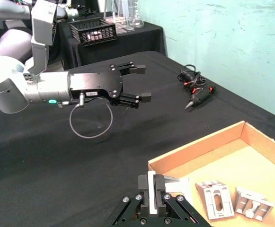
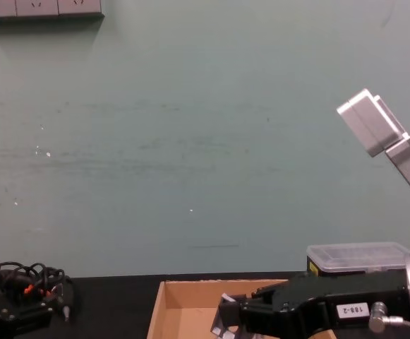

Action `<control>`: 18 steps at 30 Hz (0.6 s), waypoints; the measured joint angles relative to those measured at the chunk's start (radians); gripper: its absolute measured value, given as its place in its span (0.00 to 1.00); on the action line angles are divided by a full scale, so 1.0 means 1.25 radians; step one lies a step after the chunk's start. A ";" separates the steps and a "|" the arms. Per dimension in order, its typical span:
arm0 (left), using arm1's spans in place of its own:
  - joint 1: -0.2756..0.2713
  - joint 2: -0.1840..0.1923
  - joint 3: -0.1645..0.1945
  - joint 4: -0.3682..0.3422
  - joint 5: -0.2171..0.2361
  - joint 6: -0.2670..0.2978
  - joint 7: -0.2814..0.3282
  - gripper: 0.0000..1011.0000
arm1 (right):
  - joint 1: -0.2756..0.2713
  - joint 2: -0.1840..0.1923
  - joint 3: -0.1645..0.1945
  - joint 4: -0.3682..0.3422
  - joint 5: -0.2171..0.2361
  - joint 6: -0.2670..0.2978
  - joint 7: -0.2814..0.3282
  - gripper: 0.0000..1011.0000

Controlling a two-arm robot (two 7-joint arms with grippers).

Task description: Use one hand to pick up the angle iron from the table and place it into the box.

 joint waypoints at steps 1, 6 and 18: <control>0.000 0.000 0.000 0.000 0.000 0.000 0.000 0.99 | 0.001 0.000 0.001 0.001 0.001 -0.001 0.000 0.09; 0.000 0.000 0.000 0.000 0.000 0.000 0.000 0.99 | 0.006 -0.002 0.003 0.006 0.001 -0.003 -0.001 0.09; 0.000 0.000 0.000 0.000 0.000 0.000 0.000 0.99 | 0.006 -0.009 0.029 0.020 0.000 0.017 -0.057 0.09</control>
